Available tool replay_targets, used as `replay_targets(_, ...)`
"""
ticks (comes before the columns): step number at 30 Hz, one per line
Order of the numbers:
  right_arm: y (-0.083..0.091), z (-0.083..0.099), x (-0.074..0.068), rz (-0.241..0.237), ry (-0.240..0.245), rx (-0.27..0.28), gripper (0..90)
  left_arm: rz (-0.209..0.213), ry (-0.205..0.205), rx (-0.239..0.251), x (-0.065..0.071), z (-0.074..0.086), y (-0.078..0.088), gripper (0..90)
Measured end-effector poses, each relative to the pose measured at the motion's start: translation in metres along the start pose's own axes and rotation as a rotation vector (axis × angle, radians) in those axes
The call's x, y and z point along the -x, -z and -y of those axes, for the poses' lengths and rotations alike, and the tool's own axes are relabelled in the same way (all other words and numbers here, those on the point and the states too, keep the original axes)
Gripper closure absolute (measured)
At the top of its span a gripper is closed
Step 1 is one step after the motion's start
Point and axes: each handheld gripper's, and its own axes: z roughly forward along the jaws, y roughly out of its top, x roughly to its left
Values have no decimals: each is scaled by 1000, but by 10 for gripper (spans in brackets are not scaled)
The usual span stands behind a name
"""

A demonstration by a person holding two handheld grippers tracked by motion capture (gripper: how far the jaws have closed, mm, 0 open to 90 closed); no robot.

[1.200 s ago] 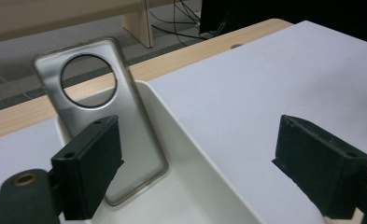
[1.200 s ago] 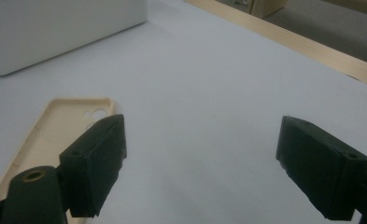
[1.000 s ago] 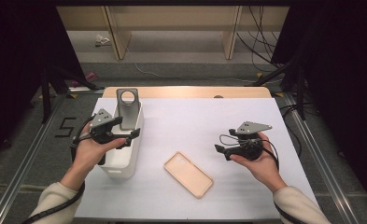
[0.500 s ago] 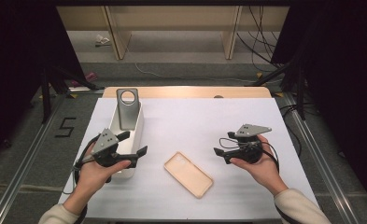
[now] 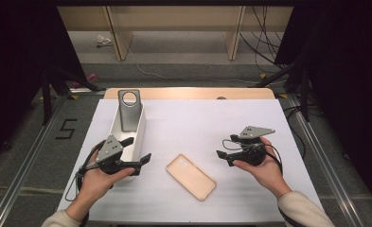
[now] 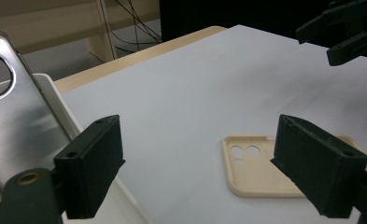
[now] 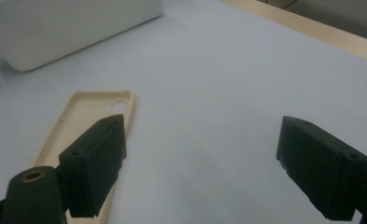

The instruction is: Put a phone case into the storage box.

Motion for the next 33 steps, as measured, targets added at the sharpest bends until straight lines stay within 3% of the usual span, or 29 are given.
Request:
replay_targets(12,-1,0,2,1,-12,-12,170,-10,11,-6,0,1,-3,153)
replay_targets(15,-1,0,1,-7,-18,-29,261,-17,11,-14,1,1,-3,157)
replay_targets(17,-1,1,-1,-21,0,-50,403,-27,9,-10,1,0,-3,158)
replay_targets(22,-3,4,-7,-56,32,-173,748,-39,10,-18,1,0,-3,164)
replay_targets(25,-7,4,-12,-92,55,-272,862,-38,10,-18,1,0,-3,165)
replay_targets(29,-19,8,-19,-125,55,-403,900,-36,10,-18,1,0,-3,165)
replay_targets(33,-27,8,-24,-145,63,-467,900,-32,6,-18,2,-1,-4,165)
